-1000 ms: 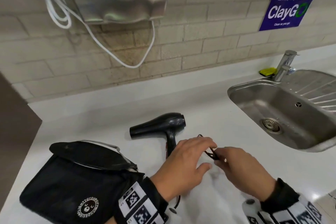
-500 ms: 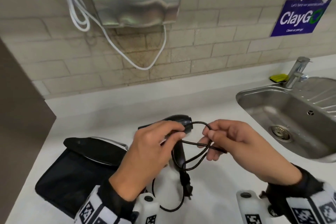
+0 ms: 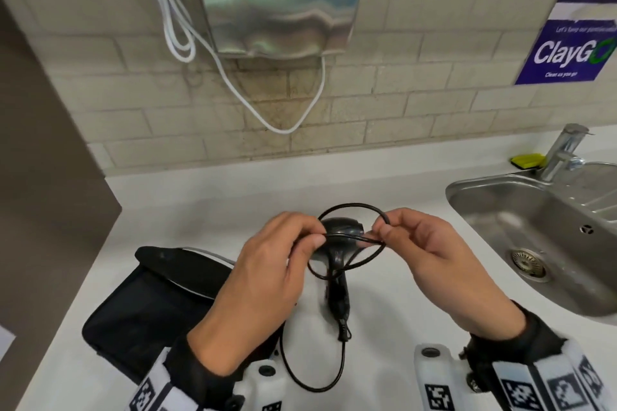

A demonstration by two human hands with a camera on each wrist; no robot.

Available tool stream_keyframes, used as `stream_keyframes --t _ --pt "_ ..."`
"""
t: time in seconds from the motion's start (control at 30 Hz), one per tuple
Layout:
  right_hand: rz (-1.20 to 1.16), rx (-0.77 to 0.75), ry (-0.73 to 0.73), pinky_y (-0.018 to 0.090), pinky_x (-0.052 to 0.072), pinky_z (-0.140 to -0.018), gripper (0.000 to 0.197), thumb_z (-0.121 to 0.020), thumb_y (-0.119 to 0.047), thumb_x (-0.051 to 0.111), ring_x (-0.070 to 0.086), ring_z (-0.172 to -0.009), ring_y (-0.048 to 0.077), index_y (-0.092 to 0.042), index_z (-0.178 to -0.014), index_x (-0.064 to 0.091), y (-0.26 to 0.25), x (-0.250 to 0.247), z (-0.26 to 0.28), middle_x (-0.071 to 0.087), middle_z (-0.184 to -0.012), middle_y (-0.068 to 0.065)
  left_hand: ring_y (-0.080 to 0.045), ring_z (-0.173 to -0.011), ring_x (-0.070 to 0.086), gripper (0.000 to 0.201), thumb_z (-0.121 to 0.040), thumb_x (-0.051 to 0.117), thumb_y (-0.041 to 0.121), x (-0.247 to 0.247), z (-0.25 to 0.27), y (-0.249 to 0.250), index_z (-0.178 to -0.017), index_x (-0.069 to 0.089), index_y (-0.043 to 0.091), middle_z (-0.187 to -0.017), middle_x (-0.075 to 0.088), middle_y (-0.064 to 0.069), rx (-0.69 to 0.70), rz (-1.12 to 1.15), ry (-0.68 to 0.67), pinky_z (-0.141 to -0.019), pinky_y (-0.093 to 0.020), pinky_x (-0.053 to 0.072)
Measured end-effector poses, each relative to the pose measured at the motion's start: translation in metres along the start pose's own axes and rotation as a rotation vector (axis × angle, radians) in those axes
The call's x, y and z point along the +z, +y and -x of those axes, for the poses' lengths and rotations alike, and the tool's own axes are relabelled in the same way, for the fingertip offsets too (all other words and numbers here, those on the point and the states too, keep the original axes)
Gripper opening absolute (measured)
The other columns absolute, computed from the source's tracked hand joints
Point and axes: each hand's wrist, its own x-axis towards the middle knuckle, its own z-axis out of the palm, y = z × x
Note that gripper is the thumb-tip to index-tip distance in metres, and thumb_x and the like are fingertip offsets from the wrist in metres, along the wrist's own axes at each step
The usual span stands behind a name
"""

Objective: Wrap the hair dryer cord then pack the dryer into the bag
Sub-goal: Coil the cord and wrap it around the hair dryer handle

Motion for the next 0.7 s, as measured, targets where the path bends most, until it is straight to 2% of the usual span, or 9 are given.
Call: stream_keyframes --t 0.03,0.13,0.23,0.3,0.37,0.43,0.5,0.6,0.7 --pt "0.009 0.008 0.058 0.035 0.049 -0.093 0.018 -0.098 -0.015 0.054 0.070 -0.093 0.023 -0.013 -0.091 0.070 0.005 -0.001 -0.001 0.079 -0.092 0.001 0.002 -0.082 0.057 0.012 -0.097 0.058 0.013 -0.004 0.001 0.000 -0.094 0.063 0.023 -0.084 0.061 0.018 -0.052 0.032 0.031 -0.073 -0.004 0.040" --pt "-0.106 0.072 0.178 0.037 0.056 -0.088 0.021 -0.099 -0.011 0.052 0.071 -0.094 0.024 -0.012 -0.091 0.071 0.019 -0.004 -0.004 0.077 -0.091 0.002 0.001 -0.066 0.051 0.010 -0.097 0.057 0.027 -0.014 0.005 -0.006 -0.089 0.060 0.032 -0.072 0.057 0.015 -0.214 0.225 0.061 -0.064 -0.008 0.040" --pt "-0.269 0.153 0.183 0.036 0.063 -0.067 0.018 -0.100 -0.008 0.050 0.069 -0.069 0.028 -0.003 -0.093 0.065 0.025 -0.005 -0.004 0.074 -0.082 0.009 -0.009 -0.069 0.050 0.016 -0.087 0.057 0.045 -0.021 0.011 -0.014 -0.089 0.064 0.031 -0.070 0.054 0.005 -0.298 0.527 0.092 -0.073 -0.017 0.044" --pt "-0.291 0.190 0.169 0.033 0.058 -0.053 0.015 -0.100 -0.007 0.050 0.063 -0.056 0.025 -0.001 -0.097 0.063 0.030 -0.005 -0.004 0.071 -0.078 0.011 -0.011 -0.071 0.050 0.024 -0.081 0.066 0.050 -0.024 0.015 -0.018 -0.091 0.068 0.028 -0.075 0.056 0.002 -0.359 0.726 0.116 -0.078 -0.022 0.047" --pt "-0.294 0.213 0.159 0.031 0.053 -0.047 0.014 -0.100 -0.005 0.049 0.057 -0.049 0.023 0.000 -0.098 0.062 0.034 -0.003 -0.003 0.067 -0.073 0.011 -0.013 -0.070 0.050 0.042 -0.075 0.074 0.056 -0.027 0.019 -0.020 -0.095 0.067 0.019 -0.079 0.057 0.004 -0.386 0.856 0.130 -0.076 -0.022 0.050" --pt "-0.332 0.227 0.158 0.028 0.049 -0.047 0.017 -0.100 -0.003 0.047 0.053 -0.049 0.021 0.000 -0.097 0.063 0.038 0.000 -0.003 0.062 -0.068 0.010 -0.013 -0.068 0.049 0.041 -0.078 0.073 0.052 -0.030 0.022 -0.021 -0.093 0.064 0.015 -0.079 0.055 0.003 -0.393 0.917 0.144 -0.073 -0.019 0.051" --pt "-0.413 0.251 0.162 0.027 0.044 -0.047 0.021 -0.101 -0.002 0.044 0.046 -0.050 0.019 0.000 -0.096 0.064 0.041 0.002 -0.003 0.052 -0.061 0.006 -0.013 -0.065 0.047 0.022 -0.086 0.064 0.037 -0.032 0.023 -0.020 -0.089 0.064 0.015 -0.077 0.054 0.002 -0.428 0.966 0.181 -0.068 -0.019 0.051" --pt "-0.614 0.300 0.155 0.026 0.035 -0.047 0.023 -0.101 -0.005 0.040 0.035 -0.049 0.015 0.001 -0.101 0.062 0.042 0.004 -0.004 0.034 -0.054 0.000 -0.012 -0.061 0.043 0.013 -0.092 0.051 0.021 -0.034 0.023 -0.026 -0.093 0.059 0.010 -0.076 0.053 0.001 -0.502 1.006 0.253 -0.060 -0.022 0.047" --pt "-0.829 0.366 0.134 0.024 0.038 -0.045 0.022 -0.100 -0.014 0.043 0.035 -0.044 0.012 -0.002 -0.103 0.062 0.039 0.001 -0.005 0.029 -0.053 -0.003 -0.010 -0.059 0.038 0.013 -0.099 0.046 0.015 -0.038 0.025 -0.038 -0.096 0.058 0.010 -0.077 0.052 0.002 -0.543 0.960 0.301 -0.055 -0.020 0.043"
